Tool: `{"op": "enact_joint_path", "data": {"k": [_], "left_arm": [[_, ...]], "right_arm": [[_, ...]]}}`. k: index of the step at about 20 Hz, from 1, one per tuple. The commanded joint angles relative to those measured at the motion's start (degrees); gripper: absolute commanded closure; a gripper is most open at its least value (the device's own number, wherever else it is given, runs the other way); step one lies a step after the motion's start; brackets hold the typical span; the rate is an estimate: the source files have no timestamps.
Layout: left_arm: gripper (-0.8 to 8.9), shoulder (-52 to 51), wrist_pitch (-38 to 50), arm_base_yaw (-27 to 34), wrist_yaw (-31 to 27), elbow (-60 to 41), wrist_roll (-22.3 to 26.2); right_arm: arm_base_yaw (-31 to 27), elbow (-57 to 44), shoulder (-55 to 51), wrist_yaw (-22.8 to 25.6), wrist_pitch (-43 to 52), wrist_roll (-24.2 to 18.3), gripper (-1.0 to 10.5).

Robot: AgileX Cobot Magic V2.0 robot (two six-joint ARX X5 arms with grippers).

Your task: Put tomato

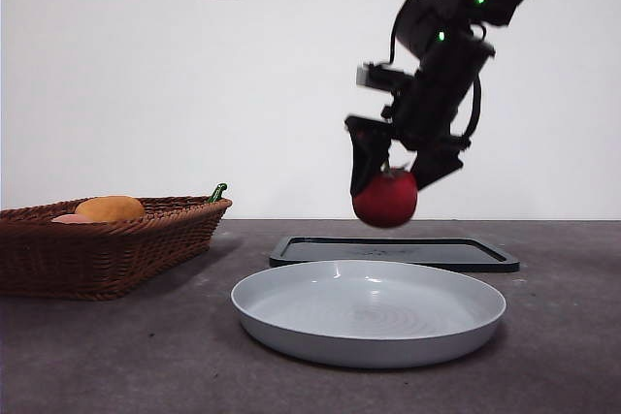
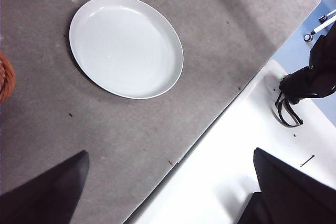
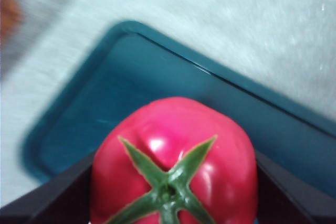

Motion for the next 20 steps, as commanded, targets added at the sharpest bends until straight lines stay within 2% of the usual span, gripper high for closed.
{"op": "enact_joint_path", "data": {"k": [1,7,10,12,14,18,20], "left_arm": [[3.18,0.33,0.57,-0.28,0.28,1.29,1.11],[3.18,0.33,0.57,-0.28,0.28,1.29,1.09],[3.18,0.33,0.57,-0.28,0.28,1.27,1.09],[3.18,0.33,0.55,-0.28,0.28,1.29,1.09],[3.17,0.33,0.5,-0.28,0.28,1.29,1.09],[3.18,0.33,0.2,-0.28,0.28,1.29,1.09],[3.18,0.33,0.2,-0.28,0.28,1.29,1.09]], "right_arm": [[-0.22,1.62,3.13,0.09,0.68,-0.48,7.9],[-0.48,1.62,5.05,-0.04,0.7,-0.57,7.9],[-0.35,1.62,5.75,-1.09,-0.42,-0.57,6.2],[-0.33,1.62,5.75,-1.16,-0.68,-0.57,6.1],[-0.28,1.62,5.75,-1.51,-0.87,-0.46,4.7],[-0.09,1.64,5.27,-1.2,-0.74,-0.28,4.0],[-0.09,1.64,3.08,-0.61,-1.07,-0.28,3.9]]}}
